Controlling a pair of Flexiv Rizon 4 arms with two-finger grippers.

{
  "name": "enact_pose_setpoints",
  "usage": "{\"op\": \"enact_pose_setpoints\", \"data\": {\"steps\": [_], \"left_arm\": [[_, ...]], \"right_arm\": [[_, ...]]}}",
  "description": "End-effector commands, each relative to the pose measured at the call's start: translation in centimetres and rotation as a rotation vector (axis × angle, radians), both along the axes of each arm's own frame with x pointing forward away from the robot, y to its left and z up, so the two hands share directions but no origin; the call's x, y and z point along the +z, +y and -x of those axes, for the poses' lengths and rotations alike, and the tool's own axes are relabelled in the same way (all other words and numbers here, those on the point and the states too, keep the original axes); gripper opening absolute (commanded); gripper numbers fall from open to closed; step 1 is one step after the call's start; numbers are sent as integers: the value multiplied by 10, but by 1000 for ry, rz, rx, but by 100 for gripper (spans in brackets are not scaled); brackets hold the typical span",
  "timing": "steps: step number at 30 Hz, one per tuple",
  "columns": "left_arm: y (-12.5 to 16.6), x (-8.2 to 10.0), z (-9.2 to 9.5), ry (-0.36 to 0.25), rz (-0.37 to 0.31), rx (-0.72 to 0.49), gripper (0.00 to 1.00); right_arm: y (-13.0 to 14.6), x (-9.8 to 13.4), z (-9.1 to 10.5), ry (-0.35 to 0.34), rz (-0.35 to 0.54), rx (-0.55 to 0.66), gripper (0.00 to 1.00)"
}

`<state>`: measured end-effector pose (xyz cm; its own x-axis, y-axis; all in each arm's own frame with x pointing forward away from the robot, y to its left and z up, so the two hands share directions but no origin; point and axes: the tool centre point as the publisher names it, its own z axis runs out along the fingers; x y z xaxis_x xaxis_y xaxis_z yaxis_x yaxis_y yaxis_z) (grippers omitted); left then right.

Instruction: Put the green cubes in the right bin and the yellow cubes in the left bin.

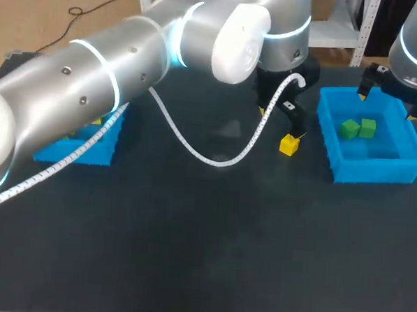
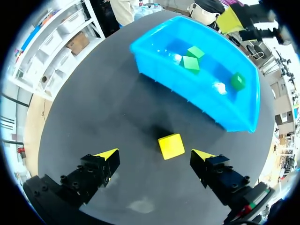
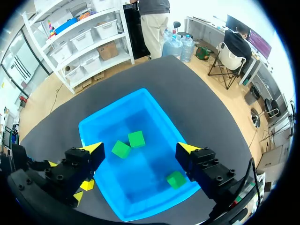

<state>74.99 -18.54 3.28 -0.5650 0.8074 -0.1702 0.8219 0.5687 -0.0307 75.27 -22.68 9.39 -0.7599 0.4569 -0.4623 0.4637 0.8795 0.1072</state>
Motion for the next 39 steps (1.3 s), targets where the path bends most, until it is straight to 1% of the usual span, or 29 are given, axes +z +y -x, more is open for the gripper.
{"op": "enact_pose_setpoints", "data": {"steps": [1, 4, 12, 24, 33, 34, 36, 39], "left_arm": [[-10, 2, -2, 17, -16, -4, 100], [-14, 1, 3, 24, -14, -7, 100], [-19, -11, 10, 61, -22, 7, 100], [-20, -29, 9, 86, -44, 34, 100], [-23, -38, 11, 99, -50, 34, 100], [-23, -39, 11, 100, -48, 34, 47], [-23, -41, 11, 98, -49, 35, 0], [-22, -43, 13, 100, -51, 34, 0]], "right_arm": [[-1, 0, 2, -7, 1, -1, 100], [-1, 0, 2, -7, 1, -1, 100], [-1, 0, 2, -7, 1, -1, 100], [-1, 0, 2, -7, 1, -1, 100], [-1, 0, 2, -7, 1, -1, 100], [-1, 0, 2, -7, 1, -1, 100], [-1, 0, 2, -7, 1, -1, 100], [-1, 0, 2, -7, 1, -1, 100]]}}
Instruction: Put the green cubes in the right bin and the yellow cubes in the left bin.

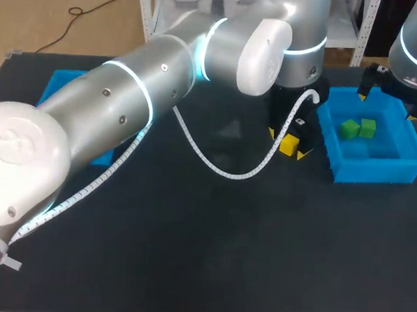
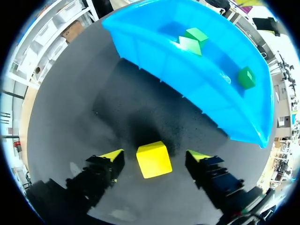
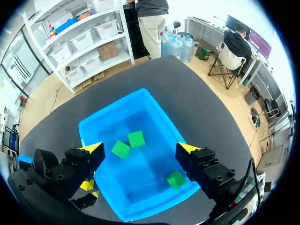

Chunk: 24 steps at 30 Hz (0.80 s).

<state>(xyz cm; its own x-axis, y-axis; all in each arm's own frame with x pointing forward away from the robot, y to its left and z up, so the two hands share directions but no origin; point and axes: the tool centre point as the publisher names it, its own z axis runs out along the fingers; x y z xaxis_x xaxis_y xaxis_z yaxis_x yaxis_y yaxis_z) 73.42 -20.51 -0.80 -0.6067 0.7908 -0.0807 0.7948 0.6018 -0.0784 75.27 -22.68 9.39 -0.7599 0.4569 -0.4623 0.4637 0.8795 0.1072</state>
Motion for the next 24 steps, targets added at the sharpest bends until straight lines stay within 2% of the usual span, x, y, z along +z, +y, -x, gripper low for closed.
{"op": "enact_pose_setpoints", "data": {"steps": [1, 7, 9, 12, 19, 24], "left_arm": [[-2, -3, -2, 10, -6, -5, 0], [2, -5, -1, 17, 0, -7, 0], [7, 0, -4, 2, 9, -12, 0], [22, 19, -16, -44, 44, 6, 0], [97, 81, -48, -206, 119, 115, 0], [171, 110, -56, -289, 108, 206, 0]], "right_arm": [[-1, 0, 2, -7, 1, -1, 100], [-1, 0, 2, -7, 1, -1, 100], [-1, 0, 2, -7, 1, -1, 100], [-1, 0, 2, -7, 1, -1, 100], [-1, 0, 2, -7, 1, -1, 100], [-1, 0, 2, -7, 1, -1, 100]]}}
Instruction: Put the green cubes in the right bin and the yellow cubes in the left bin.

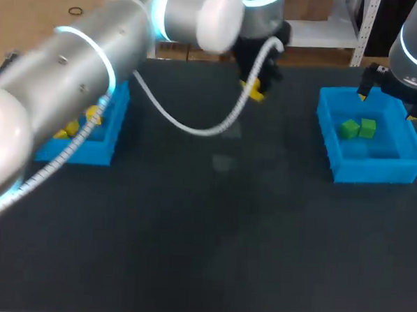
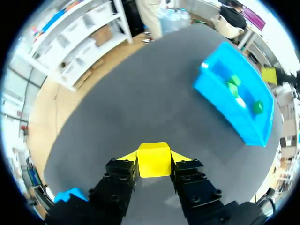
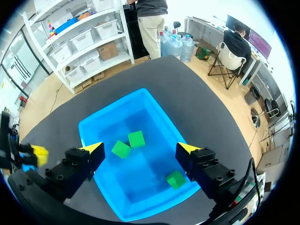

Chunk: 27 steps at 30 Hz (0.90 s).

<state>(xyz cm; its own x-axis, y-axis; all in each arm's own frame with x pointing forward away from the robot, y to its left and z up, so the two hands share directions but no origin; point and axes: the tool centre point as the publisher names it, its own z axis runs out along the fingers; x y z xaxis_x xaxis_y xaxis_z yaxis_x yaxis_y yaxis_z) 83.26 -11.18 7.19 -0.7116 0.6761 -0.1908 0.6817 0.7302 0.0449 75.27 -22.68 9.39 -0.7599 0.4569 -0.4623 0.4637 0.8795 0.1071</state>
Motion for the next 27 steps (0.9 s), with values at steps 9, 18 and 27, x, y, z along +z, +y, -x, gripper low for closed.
{"op": "enact_pose_setpoints", "data": {"steps": [9, 18, 27], "left_arm": [[230, 60, 63, -193, 62, 224, 0], [339, 41, 99, -149, -8, 401, 0], [364, 16, 117, -98, -33, 464, 0]], "right_arm": [[-1, 0, 2, -7, 1, -1, 100], [-1, 0, 2, -7, 1, -1, 100], [-1, 0, 2, -7, 1, -1, 100]]}}
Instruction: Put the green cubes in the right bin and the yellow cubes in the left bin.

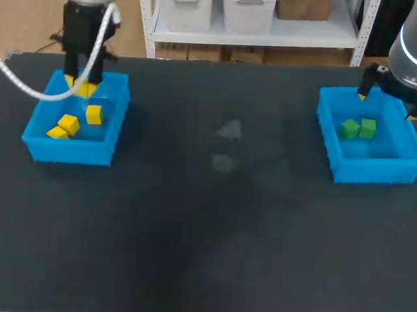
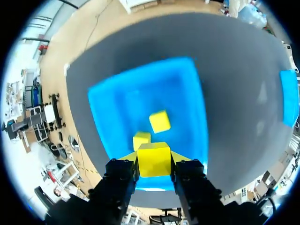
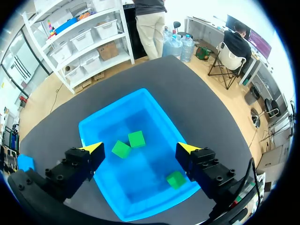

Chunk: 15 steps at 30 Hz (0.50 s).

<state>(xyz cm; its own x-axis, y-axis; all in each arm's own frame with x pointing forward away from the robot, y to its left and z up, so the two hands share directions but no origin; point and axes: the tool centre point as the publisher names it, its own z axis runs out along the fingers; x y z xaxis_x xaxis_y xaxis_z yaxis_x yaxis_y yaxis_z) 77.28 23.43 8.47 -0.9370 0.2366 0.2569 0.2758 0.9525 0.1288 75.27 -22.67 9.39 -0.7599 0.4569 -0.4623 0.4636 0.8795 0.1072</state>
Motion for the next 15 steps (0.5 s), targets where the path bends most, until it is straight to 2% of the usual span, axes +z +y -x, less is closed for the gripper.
{"op": "enact_pose_setpoints", "data": {"steps": [1, 3, 4, 5, 8, 13, 15], "left_arm": [[18, 3, 57, -495, 149, -49, 0], [19, 4, 55, -495, 146, -46, 0], [20, 6, 53, -500, 135, -35, 49], [20, 9, 52, -511, 152, -23, 100], [19, 20, 48, -543, 187, 7, 100], [15, 42, 42, -610, 333, 102, 100], [15, 42, 42, -610, 333, 102, 100]], "right_arm": [[-1, 0, 2, -7, 1, -1, 100], [-1, 0, 2, -7, 1, -1, 100], [-1, 0, 2, -7, 1, -1, 100], [-1, 0, 2, -7, 1, -1, 100], [-1, 0, 2, -7, 1, -1, 100], [-1, 0, 2, -7, 1, -1, 100], [-1, 0, 2, -7, 1, -1, 100]]}}
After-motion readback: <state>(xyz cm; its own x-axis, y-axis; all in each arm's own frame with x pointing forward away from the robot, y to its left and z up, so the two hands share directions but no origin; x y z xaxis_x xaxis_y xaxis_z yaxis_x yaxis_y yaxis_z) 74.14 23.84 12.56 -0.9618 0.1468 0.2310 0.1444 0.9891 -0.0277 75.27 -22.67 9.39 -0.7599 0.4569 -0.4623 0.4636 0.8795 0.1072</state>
